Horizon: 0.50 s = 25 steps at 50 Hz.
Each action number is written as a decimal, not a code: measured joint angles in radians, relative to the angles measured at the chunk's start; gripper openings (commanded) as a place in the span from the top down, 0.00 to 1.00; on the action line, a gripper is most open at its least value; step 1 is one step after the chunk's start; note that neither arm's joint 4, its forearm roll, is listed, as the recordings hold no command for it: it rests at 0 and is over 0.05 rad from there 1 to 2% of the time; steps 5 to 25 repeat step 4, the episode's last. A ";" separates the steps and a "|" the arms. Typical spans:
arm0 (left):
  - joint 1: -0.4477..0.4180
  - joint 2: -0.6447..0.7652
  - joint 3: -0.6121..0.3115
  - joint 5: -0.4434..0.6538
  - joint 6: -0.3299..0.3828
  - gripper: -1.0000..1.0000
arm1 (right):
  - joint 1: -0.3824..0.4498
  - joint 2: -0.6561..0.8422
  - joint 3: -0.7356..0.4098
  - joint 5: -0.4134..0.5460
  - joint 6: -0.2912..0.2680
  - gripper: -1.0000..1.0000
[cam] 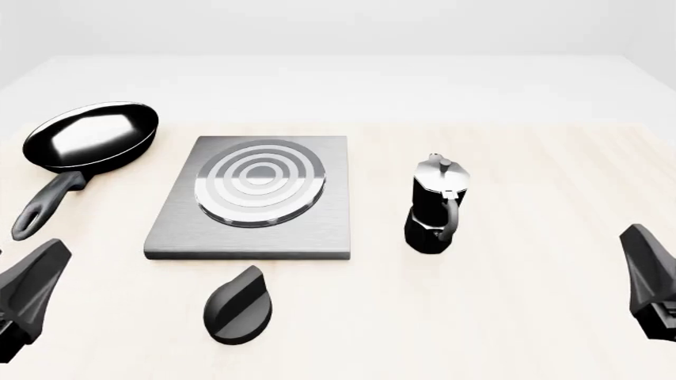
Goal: Turn on the stove.
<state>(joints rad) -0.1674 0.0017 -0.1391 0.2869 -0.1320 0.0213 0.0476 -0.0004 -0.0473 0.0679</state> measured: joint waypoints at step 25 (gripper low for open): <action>0.023 -0.001 0.001 0.004 0.008 0.00 | 0.000 0.001 0.000 -0.001 0.000 0.00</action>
